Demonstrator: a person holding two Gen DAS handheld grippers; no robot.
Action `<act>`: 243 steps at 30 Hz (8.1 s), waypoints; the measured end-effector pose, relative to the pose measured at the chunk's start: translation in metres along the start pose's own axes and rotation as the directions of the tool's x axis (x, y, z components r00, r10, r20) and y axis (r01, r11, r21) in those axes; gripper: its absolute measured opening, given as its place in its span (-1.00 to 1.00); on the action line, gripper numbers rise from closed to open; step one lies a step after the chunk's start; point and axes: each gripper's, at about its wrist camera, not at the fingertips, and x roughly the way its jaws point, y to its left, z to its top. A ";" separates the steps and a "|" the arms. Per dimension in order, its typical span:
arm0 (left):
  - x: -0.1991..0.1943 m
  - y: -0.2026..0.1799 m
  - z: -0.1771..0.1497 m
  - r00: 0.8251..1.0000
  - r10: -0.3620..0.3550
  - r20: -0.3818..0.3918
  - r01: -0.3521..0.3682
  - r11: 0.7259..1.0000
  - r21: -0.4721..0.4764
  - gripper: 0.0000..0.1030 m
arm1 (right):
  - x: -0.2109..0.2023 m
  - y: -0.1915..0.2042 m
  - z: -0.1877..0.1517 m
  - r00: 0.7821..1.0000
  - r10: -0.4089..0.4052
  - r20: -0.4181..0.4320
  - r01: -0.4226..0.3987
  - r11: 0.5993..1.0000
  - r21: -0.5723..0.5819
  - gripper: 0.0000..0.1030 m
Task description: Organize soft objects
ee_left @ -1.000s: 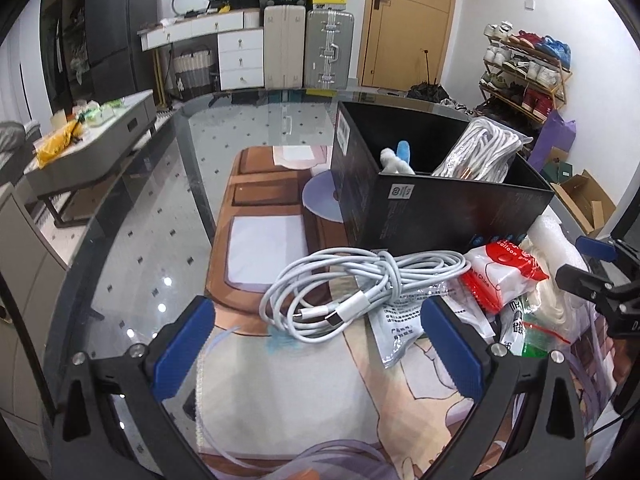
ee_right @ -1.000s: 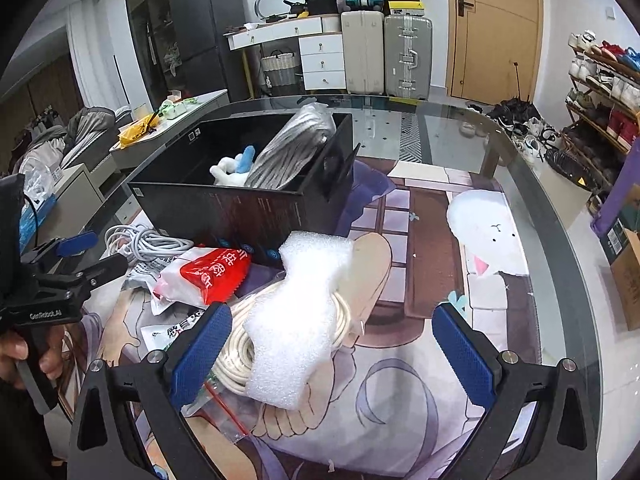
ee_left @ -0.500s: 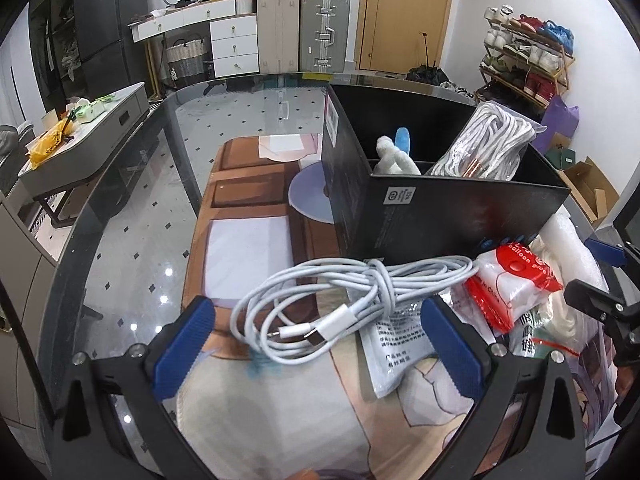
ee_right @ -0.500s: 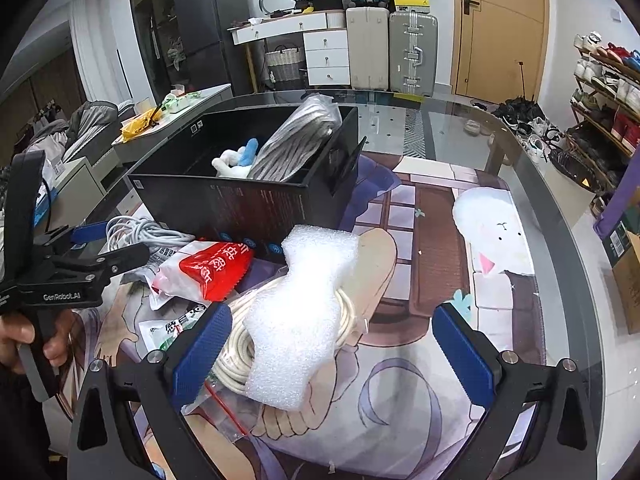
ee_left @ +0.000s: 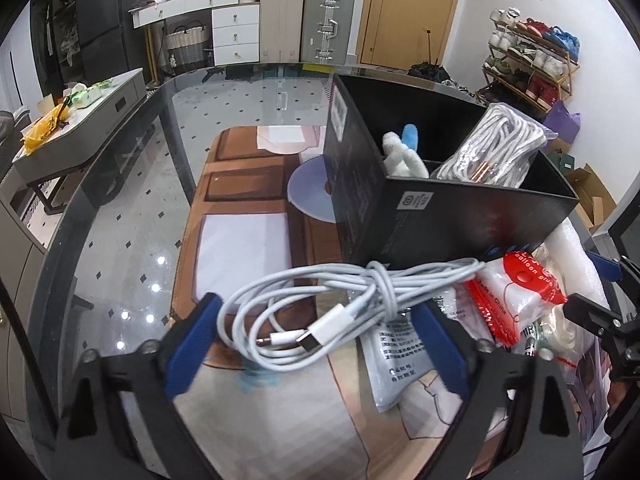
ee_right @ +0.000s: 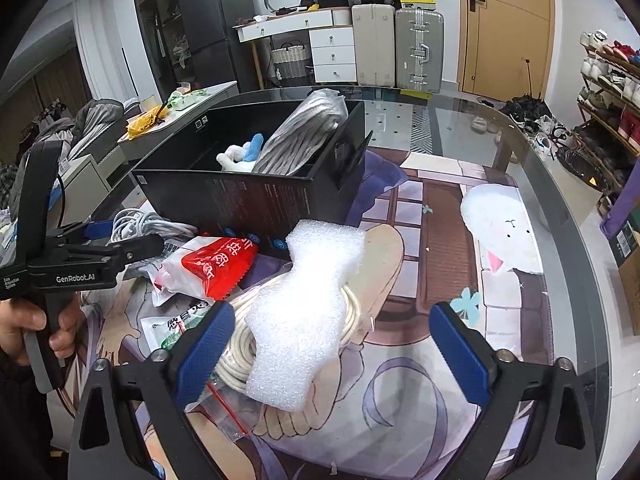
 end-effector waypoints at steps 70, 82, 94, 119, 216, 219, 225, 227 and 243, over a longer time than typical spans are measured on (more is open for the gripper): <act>-0.011 -0.037 0.002 0.998 -0.061 0.025 0.056 0.985 0.166 0.20 | -0.037 0.016 -0.001 0.998 0.018 0.060 -0.013 0.997 -0.075 -0.22; -0.036 -0.041 -0.015 0.989 -0.136 0.059 0.120 0.969 0.215 -0.38 | -0.039 0.021 -0.001 0.997 0.023 0.075 -0.016 0.995 -0.094 -0.22; -0.065 -0.034 -0.015 0.976 -0.178 0.130 0.153 0.972 0.181 -0.39 | -0.057 0.029 0.002 0.992 0.032 0.121 -0.019 0.994 -0.112 -0.22; -0.092 -0.029 0.052 0.927 -0.219 0.303 0.189 0.974 0.124 -0.39 | -0.050 0.057 0.077 0.975 0.103 0.195 -0.064 0.978 -0.199 -0.22; -0.082 -0.029 0.041 0.918 -0.335 0.214 0.299 0.937 0.182 -0.58 | -0.035 0.051 0.094 0.979 0.087 0.184 -0.041 0.970 -0.239 -0.21; -0.075 -0.030 0.051 0.921 -0.317 0.227 0.286 0.945 0.157 -0.58 | -0.030 0.051 0.097 0.980 0.093 0.177 -0.050 0.971 -0.235 -0.22; -0.059 -0.030 0.069 0.923 -0.290 0.254 0.264 0.955 0.133 -0.58 | -0.017 0.049 0.107 0.980 0.101 0.170 -0.062 0.973 -0.221 -0.22; -0.053 -0.030 0.073 0.926 -0.279 0.256 0.253 0.959 0.131 -0.58 | -0.011 0.049 0.110 0.981 0.100 0.164 -0.062 0.974 -0.219 -0.22; -0.010 -0.042 0.087 0.959 -0.193 0.208 0.158 0.972 0.173 -0.57 | 0.049 0.049 0.135 0.994 0.066 0.090 -0.045 0.976 -0.212 -0.22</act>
